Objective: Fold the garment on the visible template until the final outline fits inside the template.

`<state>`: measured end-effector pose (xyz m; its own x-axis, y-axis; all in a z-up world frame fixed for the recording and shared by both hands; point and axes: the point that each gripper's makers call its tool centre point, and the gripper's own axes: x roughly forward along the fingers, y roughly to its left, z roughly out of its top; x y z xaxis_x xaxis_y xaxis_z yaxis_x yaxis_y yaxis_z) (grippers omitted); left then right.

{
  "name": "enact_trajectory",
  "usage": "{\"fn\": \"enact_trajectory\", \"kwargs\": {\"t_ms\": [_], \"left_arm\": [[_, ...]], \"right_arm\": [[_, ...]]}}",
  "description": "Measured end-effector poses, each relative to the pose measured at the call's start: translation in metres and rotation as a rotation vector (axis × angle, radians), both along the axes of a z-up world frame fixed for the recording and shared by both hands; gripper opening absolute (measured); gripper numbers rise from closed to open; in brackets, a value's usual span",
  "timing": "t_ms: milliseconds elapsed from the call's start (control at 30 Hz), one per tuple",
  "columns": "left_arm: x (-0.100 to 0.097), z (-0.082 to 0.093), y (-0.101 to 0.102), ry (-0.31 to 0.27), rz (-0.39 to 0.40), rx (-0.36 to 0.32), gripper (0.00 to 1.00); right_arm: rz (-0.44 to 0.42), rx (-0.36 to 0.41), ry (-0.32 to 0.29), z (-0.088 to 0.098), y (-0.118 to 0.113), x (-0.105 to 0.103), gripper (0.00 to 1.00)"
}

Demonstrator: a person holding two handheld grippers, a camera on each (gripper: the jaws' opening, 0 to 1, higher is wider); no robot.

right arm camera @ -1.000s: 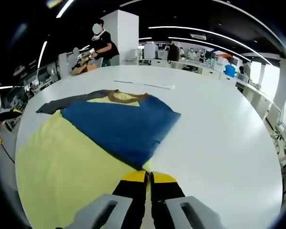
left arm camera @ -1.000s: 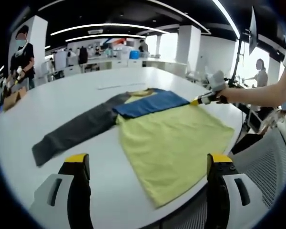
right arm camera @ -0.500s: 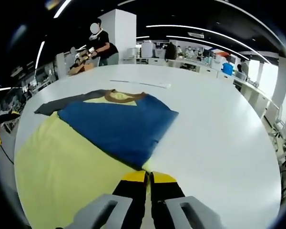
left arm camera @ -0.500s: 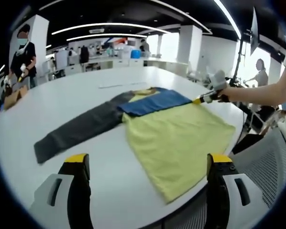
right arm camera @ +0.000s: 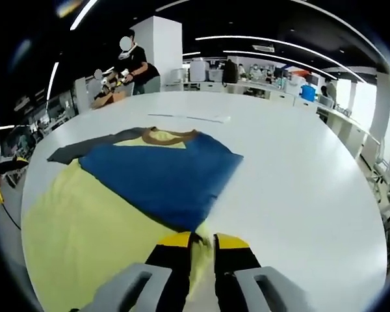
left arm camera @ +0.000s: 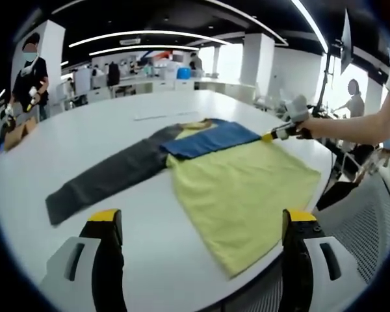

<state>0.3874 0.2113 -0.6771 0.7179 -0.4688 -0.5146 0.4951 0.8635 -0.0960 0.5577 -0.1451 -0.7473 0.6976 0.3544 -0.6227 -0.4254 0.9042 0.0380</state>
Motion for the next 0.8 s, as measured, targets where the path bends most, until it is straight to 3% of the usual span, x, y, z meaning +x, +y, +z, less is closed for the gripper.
{"fn": "enact_trajectory", "kwargs": {"t_ms": [367, 667, 800], "left_arm": [[0.001, 0.001, 0.002, -0.003, -0.005, 0.008, 0.99], [0.005, 0.007, 0.004, -0.018, -0.008, 0.012, 0.99], [0.009, 0.011, 0.005, -0.032, -0.011, 0.015, 0.99]], "right_arm": [[0.058, 0.130, -0.064, 0.035, 0.029, -0.001, 0.72], [0.148, 0.185, -0.105, 0.067, 0.051, -0.013, 0.87], [0.180, 0.193, -0.118, 0.080, 0.056, -0.022, 0.89]]}}
